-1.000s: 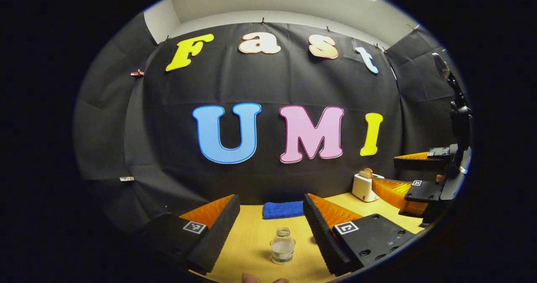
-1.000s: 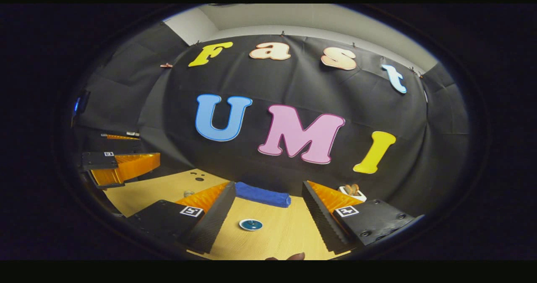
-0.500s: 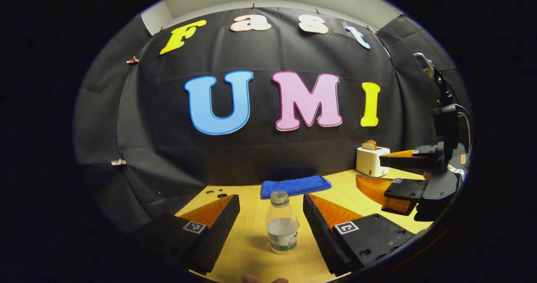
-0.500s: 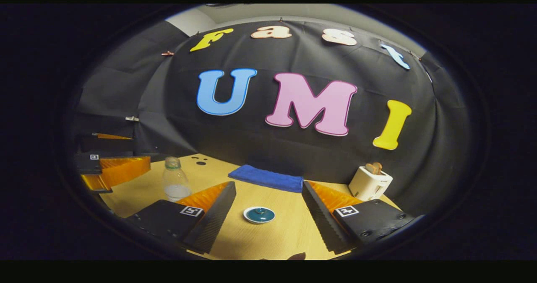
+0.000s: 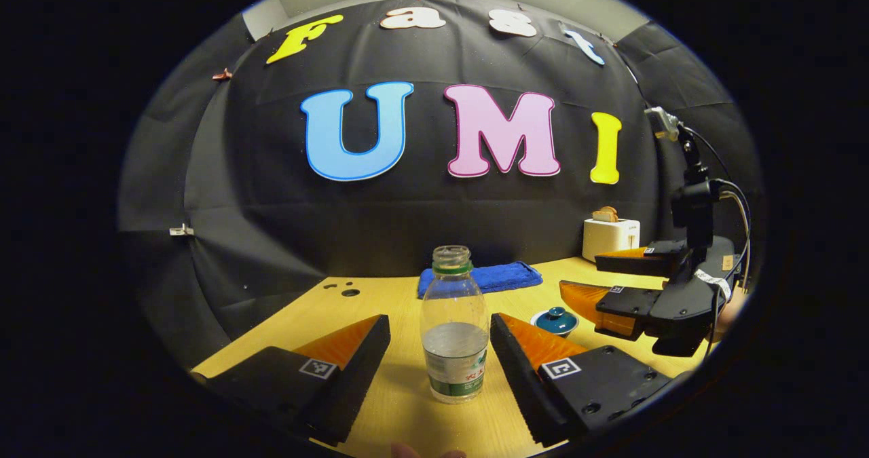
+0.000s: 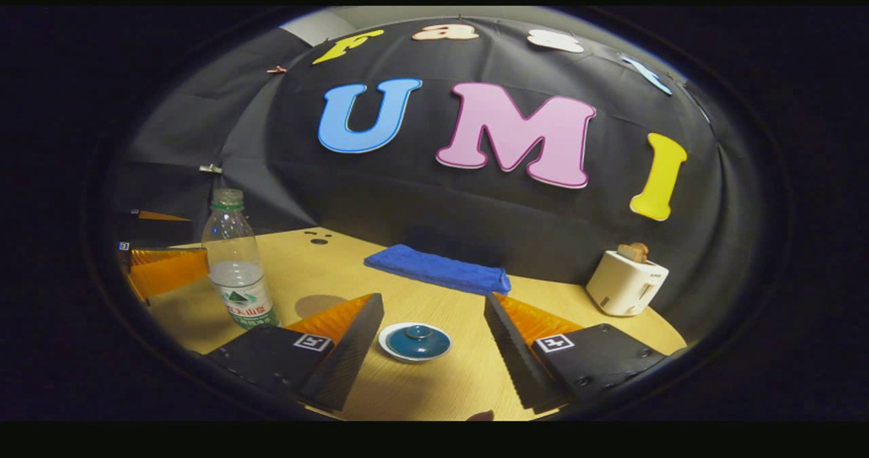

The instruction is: Open the teacup lid with one hand, grasp the water bottle and pour water into the teacup with the other hand; after pouring, place the water bottle on the coaster and then close the teacup lid.

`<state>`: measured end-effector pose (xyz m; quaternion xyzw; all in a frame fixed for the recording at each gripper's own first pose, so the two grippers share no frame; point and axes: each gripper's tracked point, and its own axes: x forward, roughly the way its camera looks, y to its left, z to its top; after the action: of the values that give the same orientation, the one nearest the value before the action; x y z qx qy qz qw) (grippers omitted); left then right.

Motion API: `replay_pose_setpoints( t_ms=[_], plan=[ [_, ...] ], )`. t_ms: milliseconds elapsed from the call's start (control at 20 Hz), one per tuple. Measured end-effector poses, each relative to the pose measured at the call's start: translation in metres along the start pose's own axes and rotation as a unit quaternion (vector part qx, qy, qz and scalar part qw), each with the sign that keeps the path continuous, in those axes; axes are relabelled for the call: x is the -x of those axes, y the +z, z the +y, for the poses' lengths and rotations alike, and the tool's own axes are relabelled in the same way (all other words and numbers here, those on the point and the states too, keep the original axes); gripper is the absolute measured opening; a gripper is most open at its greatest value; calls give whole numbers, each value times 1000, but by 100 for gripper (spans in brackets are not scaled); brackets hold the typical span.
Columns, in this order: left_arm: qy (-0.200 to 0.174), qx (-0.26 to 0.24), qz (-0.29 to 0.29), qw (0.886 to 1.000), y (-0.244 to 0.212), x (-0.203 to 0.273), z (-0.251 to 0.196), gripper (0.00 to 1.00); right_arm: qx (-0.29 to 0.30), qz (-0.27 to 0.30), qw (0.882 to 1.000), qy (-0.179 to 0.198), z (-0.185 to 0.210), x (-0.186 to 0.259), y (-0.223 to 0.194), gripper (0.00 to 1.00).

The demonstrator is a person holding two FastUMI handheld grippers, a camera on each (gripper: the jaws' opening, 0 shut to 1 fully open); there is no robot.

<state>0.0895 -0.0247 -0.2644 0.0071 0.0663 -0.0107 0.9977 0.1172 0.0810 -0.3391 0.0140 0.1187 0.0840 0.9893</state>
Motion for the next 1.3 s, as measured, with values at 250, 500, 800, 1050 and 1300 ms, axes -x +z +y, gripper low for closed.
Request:
replay_pose_setpoints(
  t_ms=[250,500,800,1050,1300],
  plan=[
    [-5,-7,2,1000,-13,-7,-6,94,-2,34,999,19,10,-16,-27,73],
    [-11,-3,7,1000,-21,-8,-9,93,-5,57,998,23,12,-29,-50,67],
    [-12,-12,7,1000,-25,-14,-6,93,-27,74,997,18,11,-42,-65,55],
    [-12,-7,10,1000,-32,-19,-6,93,-43,73,996,21,14,-43,-64,35],
    [-10,6,16,1000,-37,-25,-8,94,-48,51,997,27,12,-42,-52,28]
  ],
)
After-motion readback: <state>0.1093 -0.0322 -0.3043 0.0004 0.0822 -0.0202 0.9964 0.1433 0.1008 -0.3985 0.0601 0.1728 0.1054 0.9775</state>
